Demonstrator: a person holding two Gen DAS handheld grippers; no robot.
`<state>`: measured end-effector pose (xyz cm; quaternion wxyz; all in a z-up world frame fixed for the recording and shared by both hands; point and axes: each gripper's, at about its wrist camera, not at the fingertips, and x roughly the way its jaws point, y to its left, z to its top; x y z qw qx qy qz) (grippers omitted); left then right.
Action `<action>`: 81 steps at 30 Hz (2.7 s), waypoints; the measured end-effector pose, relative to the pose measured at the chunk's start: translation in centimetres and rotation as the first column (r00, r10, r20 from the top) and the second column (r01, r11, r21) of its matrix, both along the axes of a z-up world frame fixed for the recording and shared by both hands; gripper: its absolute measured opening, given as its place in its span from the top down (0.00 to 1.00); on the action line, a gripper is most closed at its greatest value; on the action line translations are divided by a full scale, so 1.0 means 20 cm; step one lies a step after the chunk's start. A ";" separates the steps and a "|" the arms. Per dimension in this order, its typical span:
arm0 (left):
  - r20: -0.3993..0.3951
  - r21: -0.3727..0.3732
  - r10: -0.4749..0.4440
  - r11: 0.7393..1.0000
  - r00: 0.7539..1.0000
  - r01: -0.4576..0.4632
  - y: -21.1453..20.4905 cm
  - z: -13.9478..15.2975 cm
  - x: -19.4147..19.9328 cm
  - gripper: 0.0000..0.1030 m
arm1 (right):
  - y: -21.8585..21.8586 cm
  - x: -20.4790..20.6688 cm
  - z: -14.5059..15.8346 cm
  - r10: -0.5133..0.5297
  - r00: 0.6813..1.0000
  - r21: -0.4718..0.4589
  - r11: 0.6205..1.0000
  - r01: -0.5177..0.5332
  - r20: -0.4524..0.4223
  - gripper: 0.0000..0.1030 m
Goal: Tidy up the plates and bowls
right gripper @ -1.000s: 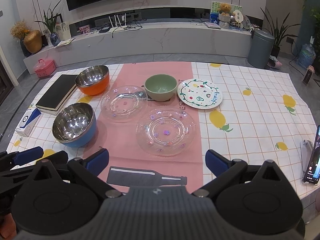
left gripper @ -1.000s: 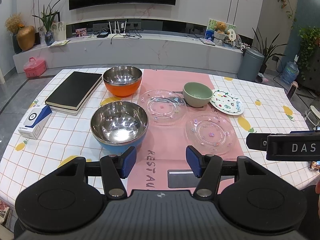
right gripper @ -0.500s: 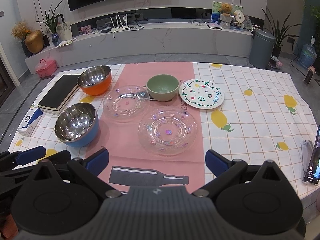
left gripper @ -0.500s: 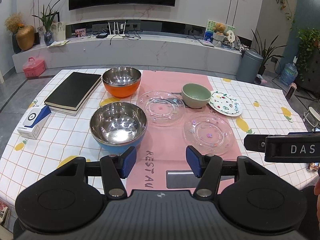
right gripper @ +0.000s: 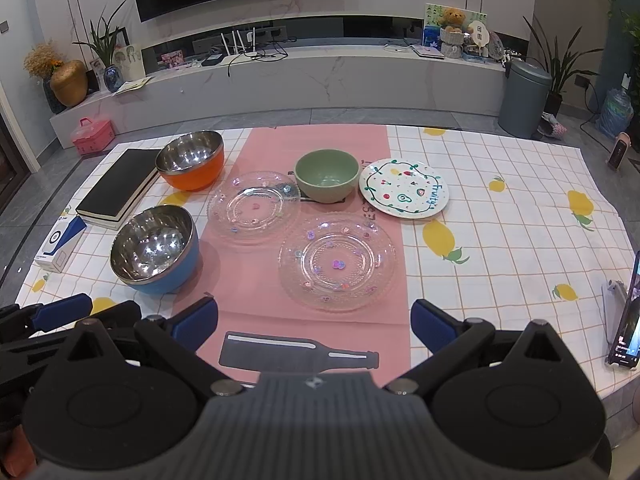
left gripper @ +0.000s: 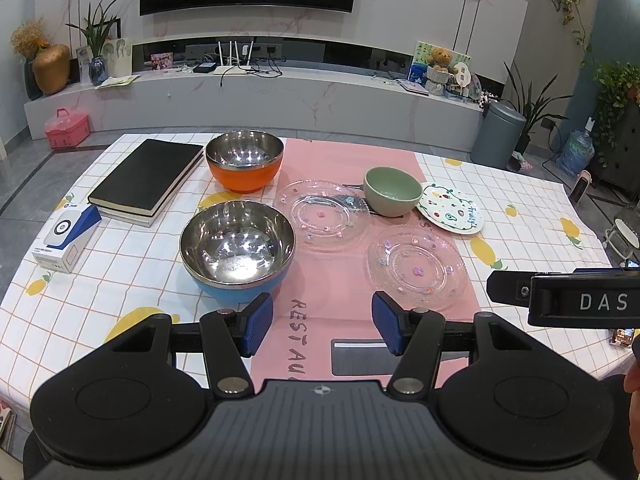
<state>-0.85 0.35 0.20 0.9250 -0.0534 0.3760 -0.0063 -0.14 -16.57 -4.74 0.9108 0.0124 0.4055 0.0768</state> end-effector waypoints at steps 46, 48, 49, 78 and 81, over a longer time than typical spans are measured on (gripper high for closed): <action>-0.171 -0.237 0.249 0.928 0.953 -0.286 0.74 -0.41 0.50 0.85 | 0.76 0.74 -0.53 0.211 0.965 0.142 0.972 -0.189 -0.158 0.89; -0.173 -0.234 0.245 0.930 0.954 -0.282 0.74 -0.42 0.50 0.89 | 0.77 0.73 -0.53 0.209 0.966 0.135 0.973 -0.189 -0.152 0.89; -0.172 -0.232 0.244 0.932 0.955 -0.280 0.74 -0.42 0.50 0.90 | 0.77 0.73 -0.53 0.208 0.966 0.133 0.973 -0.189 -0.151 0.89; -0.250 -0.170 0.223 0.948 0.942 -0.269 0.65 -0.33 -0.02 0.93 | 0.63 0.16 -0.47 0.252 0.934 0.223 0.955 -0.197 -0.255 0.90; -0.266 -0.172 0.224 0.946 0.938 -0.275 0.66 -0.35 -0.05 0.93 | 0.64 0.13 -0.48 0.255 0.931 0.212 0.956 -0.202 -0.261 0.90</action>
